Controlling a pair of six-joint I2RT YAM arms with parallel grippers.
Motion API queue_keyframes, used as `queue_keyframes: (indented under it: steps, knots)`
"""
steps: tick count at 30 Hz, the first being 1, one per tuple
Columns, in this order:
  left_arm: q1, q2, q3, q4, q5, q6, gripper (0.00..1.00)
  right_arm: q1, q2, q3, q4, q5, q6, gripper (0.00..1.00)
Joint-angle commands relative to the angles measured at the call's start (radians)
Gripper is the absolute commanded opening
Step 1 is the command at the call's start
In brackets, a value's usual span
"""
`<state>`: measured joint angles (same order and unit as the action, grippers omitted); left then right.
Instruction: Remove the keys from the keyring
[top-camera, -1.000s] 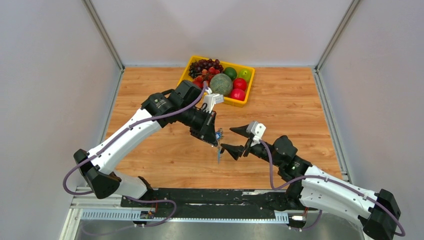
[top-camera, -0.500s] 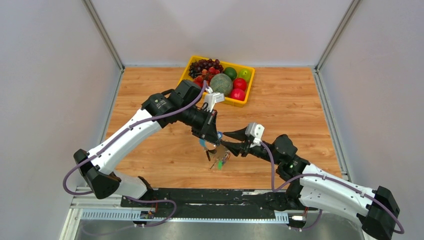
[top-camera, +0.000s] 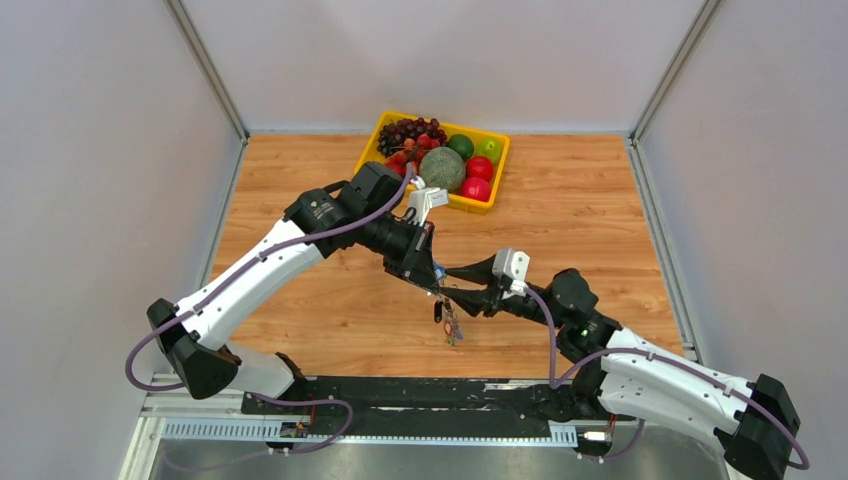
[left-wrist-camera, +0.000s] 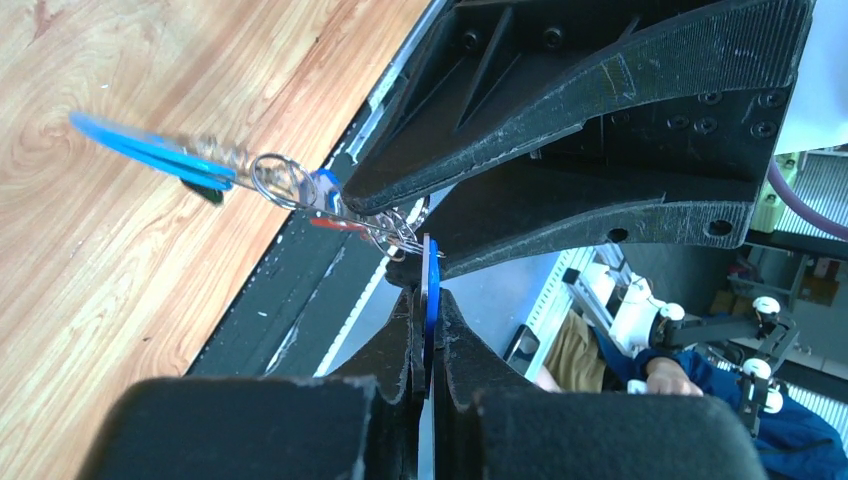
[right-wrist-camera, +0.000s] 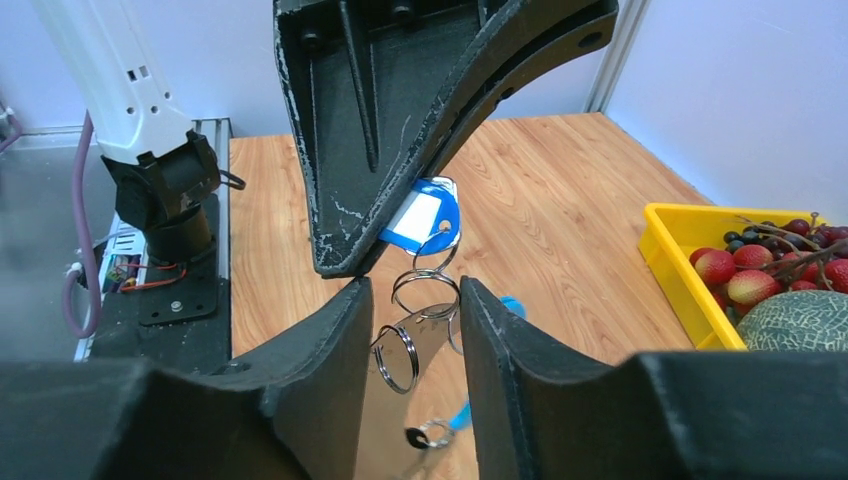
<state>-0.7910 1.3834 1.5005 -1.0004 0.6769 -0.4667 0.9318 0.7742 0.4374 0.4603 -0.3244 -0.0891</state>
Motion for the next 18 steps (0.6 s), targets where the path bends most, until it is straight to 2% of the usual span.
queue_keyframes:
  steps: [1, 5, 9, 12, 18]
  knots:
    - [0.001, -0.046, 0.013, 0.051, 0.035, -0.012, 0.0, -0.003, -0.004, 0.066, 0.001, -0.067, -0.017, 0.47]
    - [0.001, -0.046, 0.008, 0.052, 0.035, -0.014, 0.0, -0.002, 0.005, 0.088, -0.032, -0.063, -0.022, 0.69]
    - [0.001, -0.052, 0.009, 0.053, 0.031, -0.015, 0.0, -0.003, -0.015, 0.082, -0.042, -0.004, -0.005, 0.72]
    - [0.001, -0.056, 0.009, 0.054, 0.028, -0.015, 0.0, -0.002, -0.041, 0.073, -0.043, 0.02, 0.011, 0.64]
    - [0.001, -0.057, 0.01, 0.056, 0.027, -0.017, 0.0, -0.004, -0.068, 0.064, -0.059, -0.021, 0.014, 0.37]
